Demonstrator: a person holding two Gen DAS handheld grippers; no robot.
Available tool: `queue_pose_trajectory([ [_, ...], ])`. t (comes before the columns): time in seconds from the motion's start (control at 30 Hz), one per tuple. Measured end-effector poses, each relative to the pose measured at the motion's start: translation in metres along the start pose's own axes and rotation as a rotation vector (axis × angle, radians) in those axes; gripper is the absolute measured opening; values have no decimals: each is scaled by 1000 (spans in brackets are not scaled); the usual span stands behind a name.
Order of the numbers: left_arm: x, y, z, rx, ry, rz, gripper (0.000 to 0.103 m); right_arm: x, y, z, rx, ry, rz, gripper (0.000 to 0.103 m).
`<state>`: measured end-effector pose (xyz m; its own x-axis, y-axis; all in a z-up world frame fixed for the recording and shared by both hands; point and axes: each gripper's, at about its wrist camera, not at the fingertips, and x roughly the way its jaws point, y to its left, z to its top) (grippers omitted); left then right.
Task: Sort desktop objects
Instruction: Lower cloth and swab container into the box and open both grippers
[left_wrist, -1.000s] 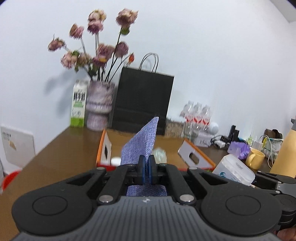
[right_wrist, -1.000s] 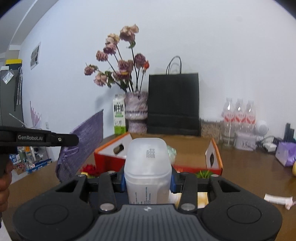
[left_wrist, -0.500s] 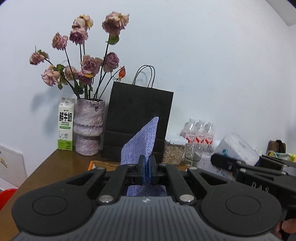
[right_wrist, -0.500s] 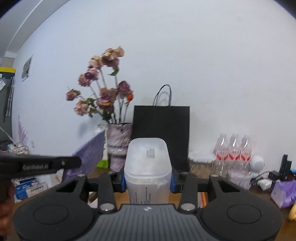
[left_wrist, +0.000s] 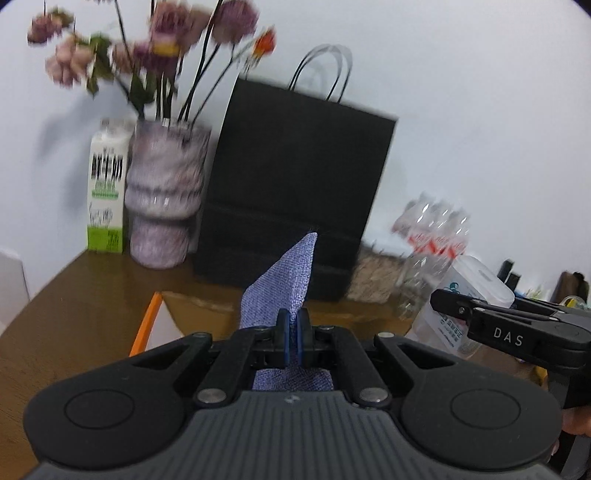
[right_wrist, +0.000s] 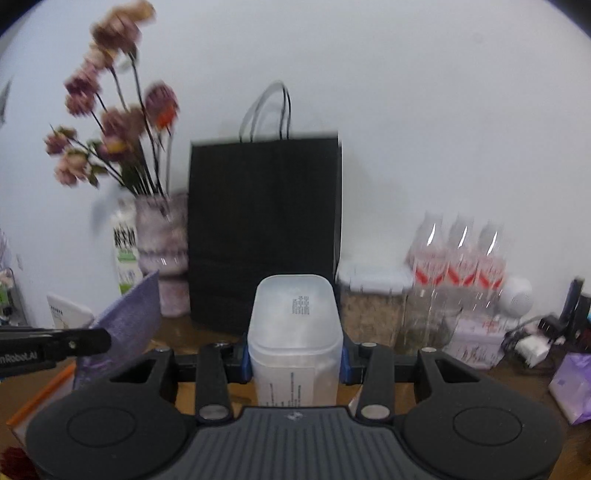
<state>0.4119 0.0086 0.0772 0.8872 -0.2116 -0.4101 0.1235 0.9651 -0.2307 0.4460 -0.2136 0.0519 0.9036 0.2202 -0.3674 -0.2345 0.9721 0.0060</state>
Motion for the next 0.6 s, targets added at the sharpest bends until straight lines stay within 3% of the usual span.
queue_pose_trajectory([
  [0.23, 31, 14, -15, -34, 126, 27, 4, 44, -4, -24, 20, 143, 24, 40],
  [0.6, 40, 5, -26, 28, 150, 62, 6, 46, 6, -32, -7, 174, 27, 40],
])
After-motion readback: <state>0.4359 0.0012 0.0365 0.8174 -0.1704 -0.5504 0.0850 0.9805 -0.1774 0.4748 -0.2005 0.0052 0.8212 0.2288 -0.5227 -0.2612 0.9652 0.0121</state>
